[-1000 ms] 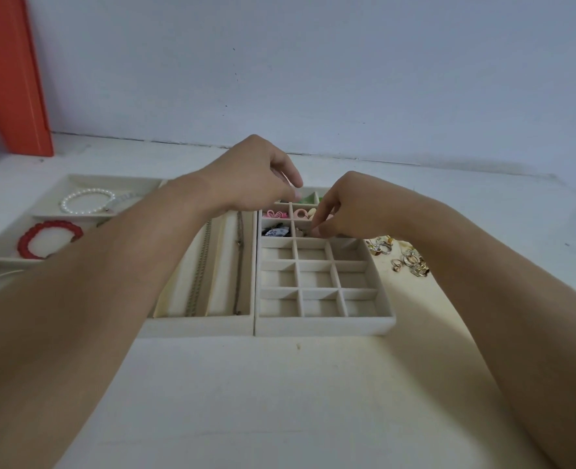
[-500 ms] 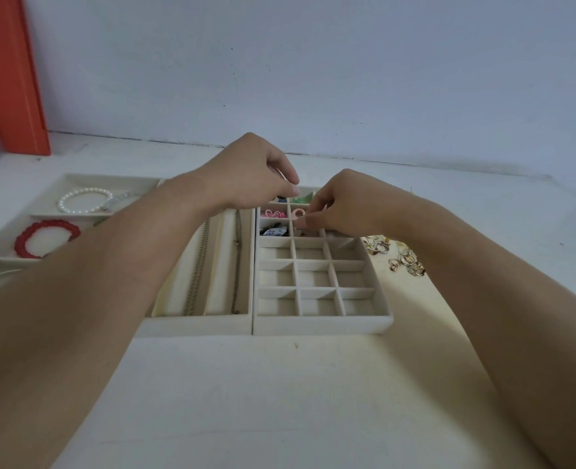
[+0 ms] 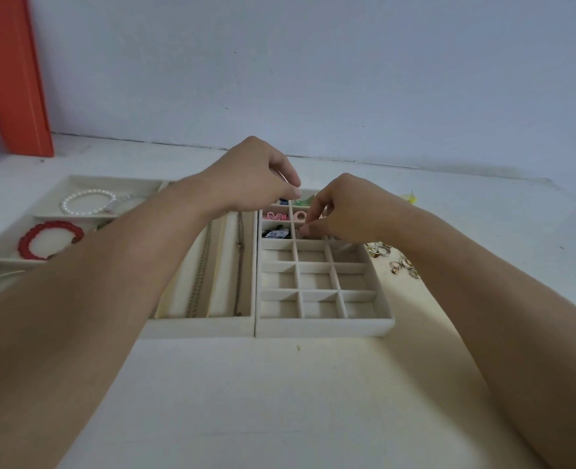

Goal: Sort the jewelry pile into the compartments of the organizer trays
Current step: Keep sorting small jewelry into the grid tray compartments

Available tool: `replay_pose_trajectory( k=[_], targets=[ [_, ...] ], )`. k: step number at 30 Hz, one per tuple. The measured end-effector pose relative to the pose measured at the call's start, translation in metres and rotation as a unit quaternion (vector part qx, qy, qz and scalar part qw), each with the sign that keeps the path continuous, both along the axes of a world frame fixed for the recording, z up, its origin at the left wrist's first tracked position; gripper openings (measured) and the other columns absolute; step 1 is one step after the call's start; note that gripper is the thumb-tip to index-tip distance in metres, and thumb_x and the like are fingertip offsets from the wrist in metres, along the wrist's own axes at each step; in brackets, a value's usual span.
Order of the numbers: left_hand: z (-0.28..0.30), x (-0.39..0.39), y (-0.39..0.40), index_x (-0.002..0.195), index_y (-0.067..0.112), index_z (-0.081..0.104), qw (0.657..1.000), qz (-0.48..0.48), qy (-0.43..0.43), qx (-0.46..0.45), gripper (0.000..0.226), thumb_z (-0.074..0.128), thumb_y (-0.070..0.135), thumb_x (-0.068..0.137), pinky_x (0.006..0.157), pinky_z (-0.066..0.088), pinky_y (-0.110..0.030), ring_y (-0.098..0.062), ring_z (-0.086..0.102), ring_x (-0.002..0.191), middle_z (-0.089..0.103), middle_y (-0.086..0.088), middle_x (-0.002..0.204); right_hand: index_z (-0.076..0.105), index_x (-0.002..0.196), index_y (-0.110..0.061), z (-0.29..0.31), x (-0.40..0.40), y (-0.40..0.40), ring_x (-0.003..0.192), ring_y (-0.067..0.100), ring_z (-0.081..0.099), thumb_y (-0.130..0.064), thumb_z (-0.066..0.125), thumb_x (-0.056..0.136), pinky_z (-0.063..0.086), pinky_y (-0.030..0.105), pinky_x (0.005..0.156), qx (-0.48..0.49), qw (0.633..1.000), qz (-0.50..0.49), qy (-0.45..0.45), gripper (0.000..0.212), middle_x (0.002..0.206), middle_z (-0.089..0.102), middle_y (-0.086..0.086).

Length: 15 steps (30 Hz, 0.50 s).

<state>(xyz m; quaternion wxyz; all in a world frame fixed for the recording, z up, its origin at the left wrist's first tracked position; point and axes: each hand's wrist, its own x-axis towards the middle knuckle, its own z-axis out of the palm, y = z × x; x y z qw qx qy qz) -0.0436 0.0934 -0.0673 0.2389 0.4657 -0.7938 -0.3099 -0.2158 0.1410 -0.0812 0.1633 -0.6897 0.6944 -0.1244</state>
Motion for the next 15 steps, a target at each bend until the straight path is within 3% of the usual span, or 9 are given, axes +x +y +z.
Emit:
replay_pose_trajectory(
  k=[9, 15],
  targets=[
    [-0.0001, -0.0008, 0.0011, 0.096, 0.021, 0.076, 1.0, 0.002, 0.003, 0.0, 0.011, 0.078, 0.023, 0.086, 0.061, 0.04, -0.017, -0.008, 0.063, 0.077, 0.074, 0.002, 0.091, 0.074, 0.082, -0.031, -0.0056, 0.0016, -0.0025, 0.07, 0.011, 0.058, -0.042, 0.08, 0.08, 0.043, 0.026, 0.065, 0.001, 1.0, -0.02, 0.023, 0.013, 0.075, 0.06, -0.009],
    [0.001, -0.0005, 0.002, 0.097, 0.021, 0.076, 1.0, 0.001, 0.003, 0.0, 0.011, 0.077, 0.023, 0.086, 0.063, 0.043, -0.018, -0.014, 0.069, 0.087, 0.073, 0.002, 0.093, 0.073, 0.075, -0.03, 0.0025, -0.004, -0.0003, 0.059, 0.011, 0.06, -0.04, 0.082, 0.077, 0.044, 0.025, 0.062, -0.016, 1.0, -0.022, 0.007, 0.013, 0.066, 0.065, -0.008]
  ],
)
